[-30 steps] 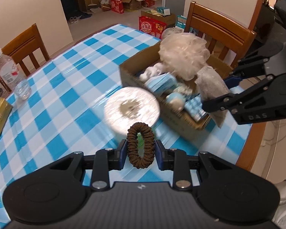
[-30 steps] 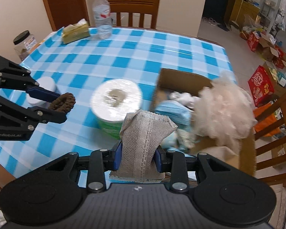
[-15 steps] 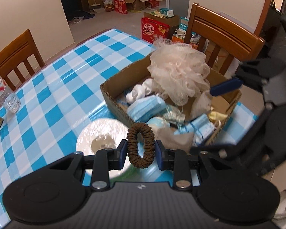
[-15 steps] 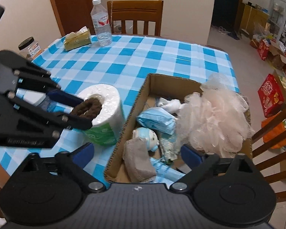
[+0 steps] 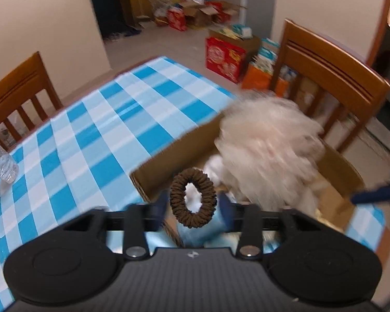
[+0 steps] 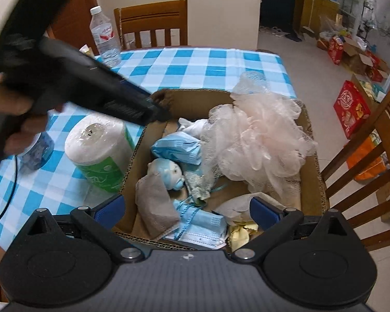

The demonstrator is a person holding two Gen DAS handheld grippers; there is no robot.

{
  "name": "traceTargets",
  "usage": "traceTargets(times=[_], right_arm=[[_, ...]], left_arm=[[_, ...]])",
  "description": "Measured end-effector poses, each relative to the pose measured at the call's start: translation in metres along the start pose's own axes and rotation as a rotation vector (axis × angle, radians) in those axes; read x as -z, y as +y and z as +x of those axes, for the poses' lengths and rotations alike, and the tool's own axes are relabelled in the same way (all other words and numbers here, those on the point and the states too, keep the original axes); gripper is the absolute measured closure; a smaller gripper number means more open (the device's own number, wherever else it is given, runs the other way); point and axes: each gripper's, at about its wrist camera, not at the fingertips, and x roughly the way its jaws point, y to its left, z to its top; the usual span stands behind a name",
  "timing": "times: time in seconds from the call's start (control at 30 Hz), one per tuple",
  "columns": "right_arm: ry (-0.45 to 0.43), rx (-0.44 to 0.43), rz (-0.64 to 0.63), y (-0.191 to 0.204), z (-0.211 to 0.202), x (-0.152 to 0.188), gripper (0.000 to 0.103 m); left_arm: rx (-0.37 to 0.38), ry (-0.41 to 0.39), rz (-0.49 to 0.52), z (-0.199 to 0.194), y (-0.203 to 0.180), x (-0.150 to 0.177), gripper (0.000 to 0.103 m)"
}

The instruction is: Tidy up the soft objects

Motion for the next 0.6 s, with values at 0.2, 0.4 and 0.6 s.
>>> traceTargets(times=[0.2,0.4,0.6], right_arm=[[-0.038,0.046,-0.006,0.000,-0.002,-0.001,0.000],[-0.021,0.077,0.010,-0.003,0.005,-0.002,0.000],[0.033,0.122,0.082,-0.008,0.008,0.000,0.000]], left_arm=[[-0.043,-0.078,-0.051,0.002,0.004,0.001,0.007],[-0.136,-0.122,-0.079,-0.029,-0.004,0.021,0.004],[-0.193,-0.102,-0.200,-0.064,-0.007,0.049,0.004]])
